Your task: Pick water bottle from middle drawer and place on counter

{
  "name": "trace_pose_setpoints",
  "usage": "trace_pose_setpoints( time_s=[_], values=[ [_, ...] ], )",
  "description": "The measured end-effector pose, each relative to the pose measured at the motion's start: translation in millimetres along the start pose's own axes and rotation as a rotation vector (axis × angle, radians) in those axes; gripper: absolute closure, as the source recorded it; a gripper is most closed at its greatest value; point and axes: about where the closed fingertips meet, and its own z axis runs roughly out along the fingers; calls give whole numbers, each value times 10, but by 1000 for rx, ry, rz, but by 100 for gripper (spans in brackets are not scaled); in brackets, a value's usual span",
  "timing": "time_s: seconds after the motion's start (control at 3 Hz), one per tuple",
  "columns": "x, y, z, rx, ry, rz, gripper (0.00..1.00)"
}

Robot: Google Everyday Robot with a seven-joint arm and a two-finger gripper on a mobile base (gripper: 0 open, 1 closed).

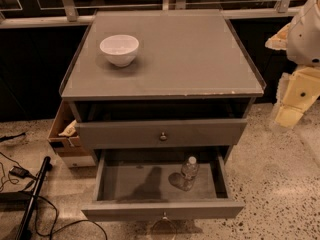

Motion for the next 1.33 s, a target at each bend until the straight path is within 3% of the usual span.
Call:
trace_pose_setpoints(
  time_s=[0.33,0.67,1.0,1.33],
  values=[
    [0,0,1,0,0,0,0],
    [2,8,88,6,-8,9,19],
    [27,55,460,3,-33,44,42],
    [41,156,1137,-33,-94,115,66]
  ],
)
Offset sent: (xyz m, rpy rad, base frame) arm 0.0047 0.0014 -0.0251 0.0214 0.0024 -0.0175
